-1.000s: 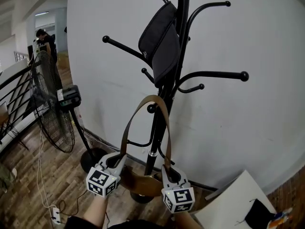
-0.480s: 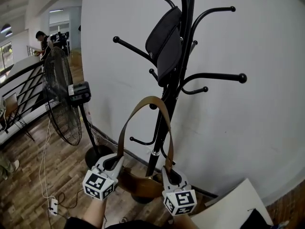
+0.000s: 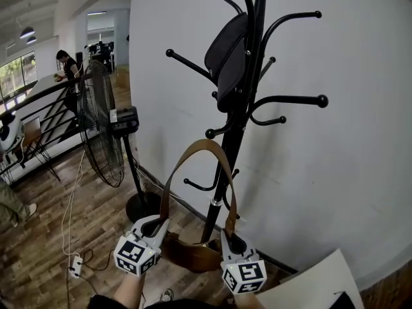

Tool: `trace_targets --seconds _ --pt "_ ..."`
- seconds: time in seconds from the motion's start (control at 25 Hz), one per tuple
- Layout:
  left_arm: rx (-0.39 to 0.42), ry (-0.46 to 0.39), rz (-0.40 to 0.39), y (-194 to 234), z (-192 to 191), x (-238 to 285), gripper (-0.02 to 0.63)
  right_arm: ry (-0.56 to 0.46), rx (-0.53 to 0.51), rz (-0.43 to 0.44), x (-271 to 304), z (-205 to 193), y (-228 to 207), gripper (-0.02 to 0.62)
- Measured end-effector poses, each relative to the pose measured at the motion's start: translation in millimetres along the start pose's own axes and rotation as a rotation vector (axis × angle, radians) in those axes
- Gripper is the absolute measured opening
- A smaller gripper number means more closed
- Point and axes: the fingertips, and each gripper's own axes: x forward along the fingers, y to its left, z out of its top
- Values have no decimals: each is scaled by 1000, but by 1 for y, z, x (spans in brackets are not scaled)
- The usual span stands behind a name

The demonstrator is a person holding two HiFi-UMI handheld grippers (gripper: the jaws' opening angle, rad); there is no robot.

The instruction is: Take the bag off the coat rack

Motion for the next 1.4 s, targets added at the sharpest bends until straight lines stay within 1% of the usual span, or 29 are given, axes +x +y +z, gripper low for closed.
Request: trace_targets --seconds 0.16,0.48,0.68,1.08,1.4 --pt "-17 22 32 -15 -6 -16 15 16 5 43 -11 -9 4 26" --pt "-20 56 100 -47 -16 -56 17 54 0 125 -41 -19 18 26" --pt "-25 77 138 -61 -30 -74 17 73 1 167 -52 -35 25 26" --pt "-31 111 190 -93 -47 -105 17 101 -3 230 -81 -53 35 26" --pt "-60 123 221 -112 -61 -123 17 134 -14 264 -99 -68 42 26"
